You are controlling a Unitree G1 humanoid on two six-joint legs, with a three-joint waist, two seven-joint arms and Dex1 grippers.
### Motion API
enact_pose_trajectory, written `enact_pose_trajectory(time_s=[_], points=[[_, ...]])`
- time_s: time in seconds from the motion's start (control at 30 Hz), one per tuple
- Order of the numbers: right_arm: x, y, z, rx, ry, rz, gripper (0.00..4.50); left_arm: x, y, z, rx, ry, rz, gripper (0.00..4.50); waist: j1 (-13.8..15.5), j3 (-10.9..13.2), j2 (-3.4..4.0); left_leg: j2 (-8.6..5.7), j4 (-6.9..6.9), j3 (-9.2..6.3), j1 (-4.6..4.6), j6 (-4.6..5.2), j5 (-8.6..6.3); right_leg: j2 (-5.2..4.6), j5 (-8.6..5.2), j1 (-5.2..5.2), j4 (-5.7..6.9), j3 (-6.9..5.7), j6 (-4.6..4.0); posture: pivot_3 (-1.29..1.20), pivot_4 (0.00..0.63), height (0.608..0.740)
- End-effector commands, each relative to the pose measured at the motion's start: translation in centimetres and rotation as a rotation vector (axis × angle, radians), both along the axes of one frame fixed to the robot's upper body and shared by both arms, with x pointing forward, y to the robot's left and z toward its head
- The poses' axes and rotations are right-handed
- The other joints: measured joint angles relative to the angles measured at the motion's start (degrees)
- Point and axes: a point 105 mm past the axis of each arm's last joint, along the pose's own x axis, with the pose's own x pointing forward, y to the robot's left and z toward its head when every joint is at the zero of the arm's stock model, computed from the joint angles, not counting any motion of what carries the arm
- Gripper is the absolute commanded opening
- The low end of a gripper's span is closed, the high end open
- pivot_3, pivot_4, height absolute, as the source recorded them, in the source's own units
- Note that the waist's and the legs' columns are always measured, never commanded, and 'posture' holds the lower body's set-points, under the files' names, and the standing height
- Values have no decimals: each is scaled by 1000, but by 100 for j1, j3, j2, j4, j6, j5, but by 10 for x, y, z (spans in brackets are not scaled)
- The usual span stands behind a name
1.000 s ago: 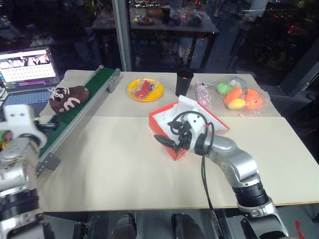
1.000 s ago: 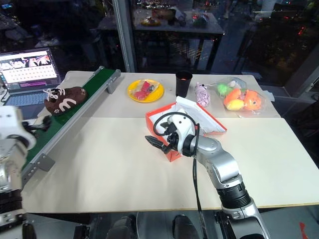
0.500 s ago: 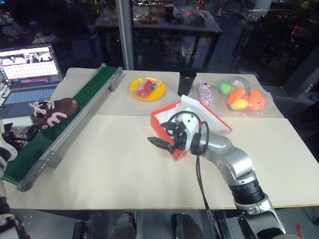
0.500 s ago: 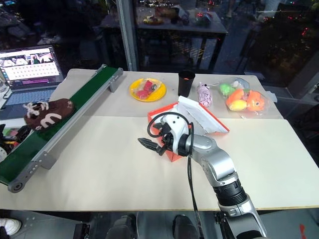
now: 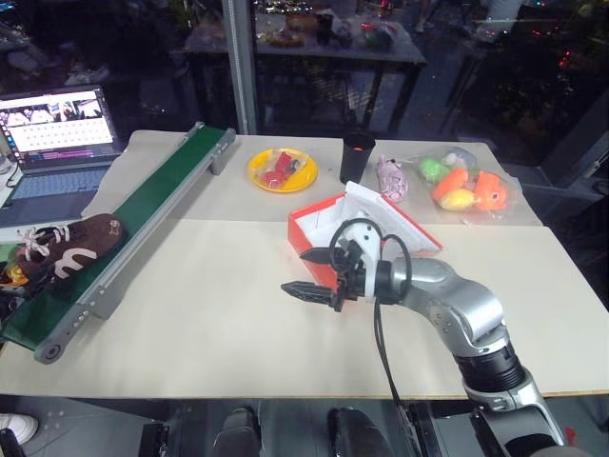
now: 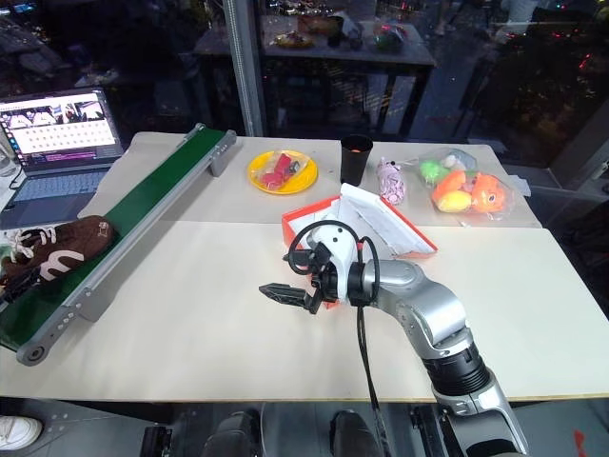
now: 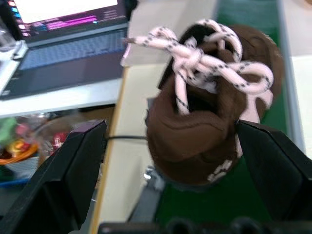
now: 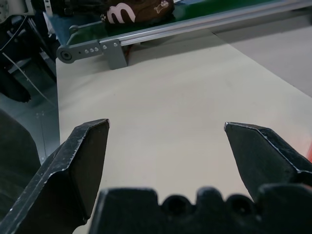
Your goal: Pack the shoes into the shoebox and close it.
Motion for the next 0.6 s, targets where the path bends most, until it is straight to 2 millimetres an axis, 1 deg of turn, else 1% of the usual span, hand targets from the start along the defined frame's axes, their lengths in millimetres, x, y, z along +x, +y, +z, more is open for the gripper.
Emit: enact_pose_trajectory(time_s=[0.03, 0.07, 0.13, 0.17, 0.2, 0.27, 0.4, 0.43, 0.47, 0.57, 0.6], points=[[-5, 1, 26, 29, -73, 14, 4500, 9, -16, -6, -20, 36, -108, 3983, 55, -8, -15, 2, 0, -1, -1, 0, 0, 2, -2, -1, 4, -2, -3, 0, 150, 736], [-6, 2, 28, 31, -74, 13, 4500, 10, -18, -6, -25, 43, -123, 3830, 69, -7, -13, 8, 4, -3, 0, 0, 0, 4, -7, 3, 5, -11, -10, 0, 150, 736], [-6, 2, 29, 30, -78, 11, 4500, 12, -21, -6, -27, 56, -151, 3072, 95, -7, -13, 8, 3, 0, -3, 0, 0, 3, -8, 1, 5, -11, -11, 0, 150, 736], [-6, 2, 30, 32, -79, 6, 4500, 13, -22, -5, -26, 54, -156, 2842, 107, -7, -13, 8, 5, 0, -3, 0, 0, 4, -10, 3, 6, -11, -10, 0, 150, 736], [-6, 2, 30, 31, -80, 2, 4500, 14, -22, -4, -26, 50, -159, 2500, 117, -7, -12, 8, 5, 0, -4, 1, 1, 4, -11, 3, 6, -11, -9, 0, 150, 736], [-5, 1, 28, 21, -83, -8, 4500, 17, -23, 3, -23, 26, -171, 2329, 136, -7, -12, 8, 6, 1, -5, 1, 1, 3, -11, 3, 7, -11, -9, 0, 150, 736], [-6, 2, 26, 22, -80, -10, 4500, 24, -25, 14, -4, -11, -170, 2280, 194, -7, -13, 8, 9, 0, -5, 1, 1, 4, -11, 3, 12, -13, -9, 0, 150, 736], [-6, 2, 26, 24, -79, -11, 4500, 27, -28, 17, -3, -27, -182, 2280, 203, -7, -13, 8, 10, 0, -5, 1, 1, 4, -12, 3, 12, -13, -9, 0, 150, 736], [-7, 3, 26, 25, -79, -12, 4500, 31, -33, 22, -6, -46, -201, 2280, 207, -7, -13, 8, 11, 0, -5, 1, 1, 3, -12, 3, 12, -13, -9, 0, 150, 736], [-4, 2, 28, 33, -82, -24, 4500, 55, -64, 57, -27, -187, -293, 2280, 220, -6, -16, 9, 17, -1, -15, 1, 1, 4, -12, 4, 12, -16, -8, 0, 150, 736], [-3, 1, 29, 36, -82, -29, 4500, 59, -74, 67, -38, -222, -317, 2280, 222, -6, -24, 10, 18, -1, -19, 0, 2, 4, -12, 3, 12, -18, -8, 0, 150, 736]])
